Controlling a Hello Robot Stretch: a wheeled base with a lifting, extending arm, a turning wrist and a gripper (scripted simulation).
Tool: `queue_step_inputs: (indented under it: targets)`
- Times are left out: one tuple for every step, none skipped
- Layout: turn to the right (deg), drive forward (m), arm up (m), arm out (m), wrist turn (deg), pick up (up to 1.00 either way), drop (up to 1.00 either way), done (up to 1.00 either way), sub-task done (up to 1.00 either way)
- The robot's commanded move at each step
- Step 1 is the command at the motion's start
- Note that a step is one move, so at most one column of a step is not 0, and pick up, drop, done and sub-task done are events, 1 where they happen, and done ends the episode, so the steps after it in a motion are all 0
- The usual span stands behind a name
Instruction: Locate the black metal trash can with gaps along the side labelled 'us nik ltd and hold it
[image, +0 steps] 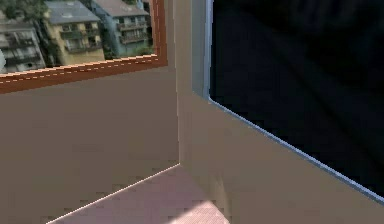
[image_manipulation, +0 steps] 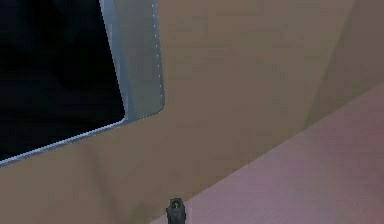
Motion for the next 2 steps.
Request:
queue_step_inputs:
  targets:
    - [0.0,0.00,0.00,0.40,0.0,0.00,0.00,0.00,0.00]
    - [0.0,0.00,0.00,0.00,45.0,0.00,0.00,0.00,0.00]
